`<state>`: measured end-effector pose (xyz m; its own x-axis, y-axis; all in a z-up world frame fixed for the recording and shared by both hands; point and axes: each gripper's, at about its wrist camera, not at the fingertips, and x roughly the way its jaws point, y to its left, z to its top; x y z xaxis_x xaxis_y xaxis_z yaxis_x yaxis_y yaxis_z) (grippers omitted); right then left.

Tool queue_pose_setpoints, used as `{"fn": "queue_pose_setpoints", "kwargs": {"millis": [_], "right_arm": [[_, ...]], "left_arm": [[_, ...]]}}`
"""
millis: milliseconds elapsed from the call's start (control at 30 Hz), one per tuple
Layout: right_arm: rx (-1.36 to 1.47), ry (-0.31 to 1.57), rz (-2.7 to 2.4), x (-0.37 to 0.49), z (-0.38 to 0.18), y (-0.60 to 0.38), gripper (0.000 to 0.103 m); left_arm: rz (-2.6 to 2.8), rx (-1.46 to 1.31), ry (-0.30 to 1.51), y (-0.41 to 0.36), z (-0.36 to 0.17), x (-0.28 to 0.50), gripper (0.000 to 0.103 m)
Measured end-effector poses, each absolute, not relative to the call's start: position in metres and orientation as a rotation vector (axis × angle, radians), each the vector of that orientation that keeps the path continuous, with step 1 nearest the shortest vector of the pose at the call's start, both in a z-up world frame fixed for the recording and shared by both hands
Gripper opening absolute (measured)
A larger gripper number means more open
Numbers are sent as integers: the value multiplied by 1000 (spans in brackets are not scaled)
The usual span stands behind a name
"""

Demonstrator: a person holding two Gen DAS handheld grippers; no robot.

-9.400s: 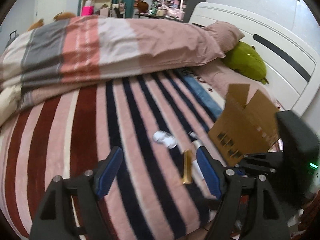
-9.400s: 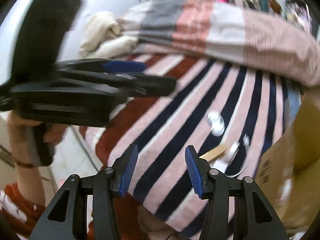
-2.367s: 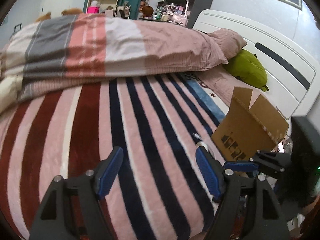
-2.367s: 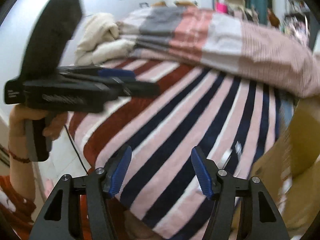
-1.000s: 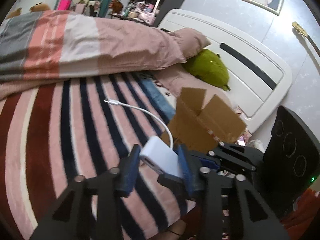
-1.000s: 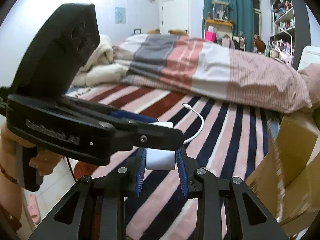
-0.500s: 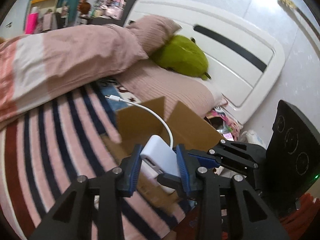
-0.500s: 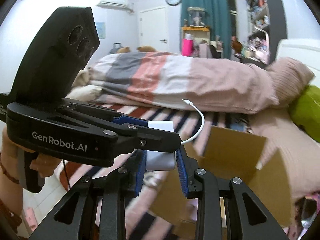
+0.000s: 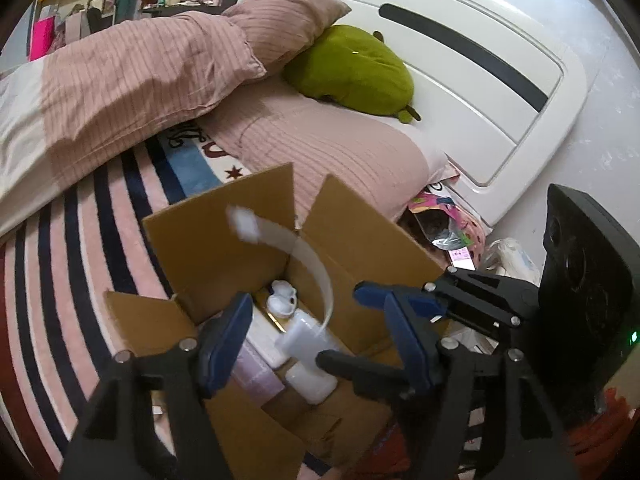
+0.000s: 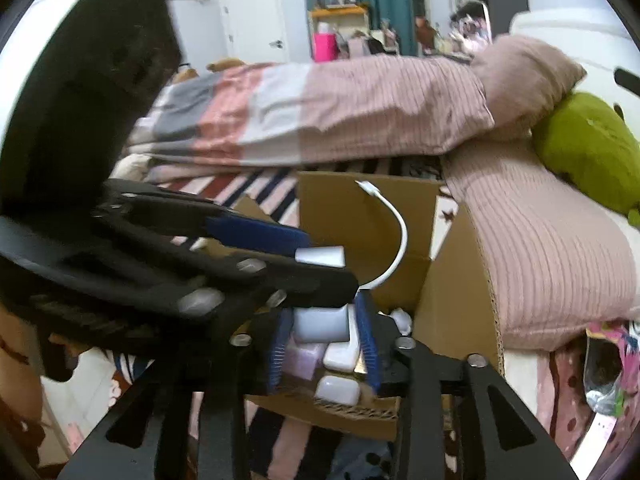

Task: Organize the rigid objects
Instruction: 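Carry the white adapter into the cardboard box and release it, then move the right gripper back to the clear tape roll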

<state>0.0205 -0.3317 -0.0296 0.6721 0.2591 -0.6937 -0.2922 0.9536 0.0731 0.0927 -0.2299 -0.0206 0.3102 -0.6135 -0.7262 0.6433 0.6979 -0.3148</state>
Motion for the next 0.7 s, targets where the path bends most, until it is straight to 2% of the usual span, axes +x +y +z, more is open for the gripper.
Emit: {"fn": "queue_pose_setpoints", "kwargs": {"millis": [333, 567, 700], "right_arm": [[-67, 791, 311, 20, -25, -321, 45], [-122, 800, 346, 21, -15, -287, 46], [-164, 800, 399, 23, -12, -254, 46]], "left_arm": [[-786, 25, 912, -198, -13, 89, 66], [-726, -2, 844, -148, 2, 78, 66], [-661, -24, 802, -105, 4, 71, 72]]}}
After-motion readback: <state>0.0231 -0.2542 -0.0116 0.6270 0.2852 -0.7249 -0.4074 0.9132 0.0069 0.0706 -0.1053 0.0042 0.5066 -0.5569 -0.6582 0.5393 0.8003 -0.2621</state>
